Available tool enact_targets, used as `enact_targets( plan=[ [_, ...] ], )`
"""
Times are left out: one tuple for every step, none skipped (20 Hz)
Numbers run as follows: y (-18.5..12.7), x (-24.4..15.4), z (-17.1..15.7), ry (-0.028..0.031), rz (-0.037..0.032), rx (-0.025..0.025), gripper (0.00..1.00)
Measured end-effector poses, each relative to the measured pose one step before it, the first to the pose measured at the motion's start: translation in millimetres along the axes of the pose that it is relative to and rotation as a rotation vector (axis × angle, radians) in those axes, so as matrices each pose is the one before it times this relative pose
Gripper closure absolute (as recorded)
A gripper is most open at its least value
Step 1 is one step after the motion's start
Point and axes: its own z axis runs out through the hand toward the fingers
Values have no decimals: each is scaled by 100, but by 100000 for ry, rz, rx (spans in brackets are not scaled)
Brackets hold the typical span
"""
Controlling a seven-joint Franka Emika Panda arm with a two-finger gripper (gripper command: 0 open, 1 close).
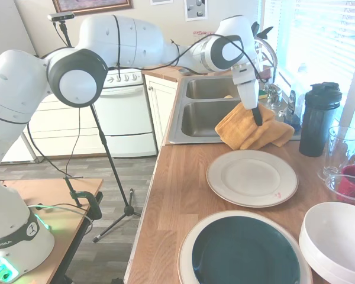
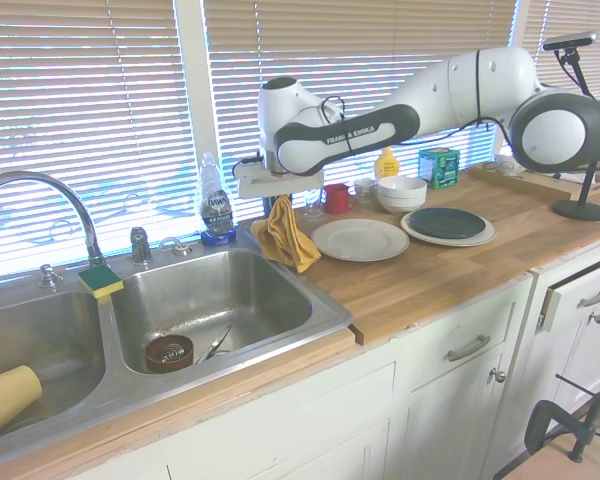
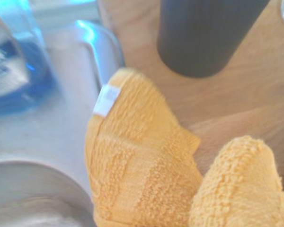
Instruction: Wipe the white plate in clockwise motion
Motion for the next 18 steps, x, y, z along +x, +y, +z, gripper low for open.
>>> enact_targets(
  plan=[
    [104,-25,723,-2,-22,-913,100],
    [111,-52,633,-19,-78,-800,100],
    [94,-82,464,-38,-137,-543,100],
    [79,-100,362,-82,-211,-285,100],
    [111,-166,341,-165,-303,-189,100],
    [89,-177,270,-237,-273,-50,100],
    [52,-142,186,-310,-183,314,100],
    [73,-129,159,-502,-158,205,0],
    [28,-94,50,-735,-124,500,0],
    [93,-65,-76,-873,-63,171,0],
    [147,-41,-122,-732,-76,-105,0],
    [145,22,-205,-443,-1,-11,0],
    [196,41,-195,-364,8,-208,0],
    [195,29,-169,-321,-5,-145,0],
    [192,11,-128,-349,-6,-286,0],
    [213,4,-84,-398,-28,-367,0],
    [164,12,-82,-263,-28,-191,0],
    [180,11,-74,-278,-81,-318,0]
  ],
)
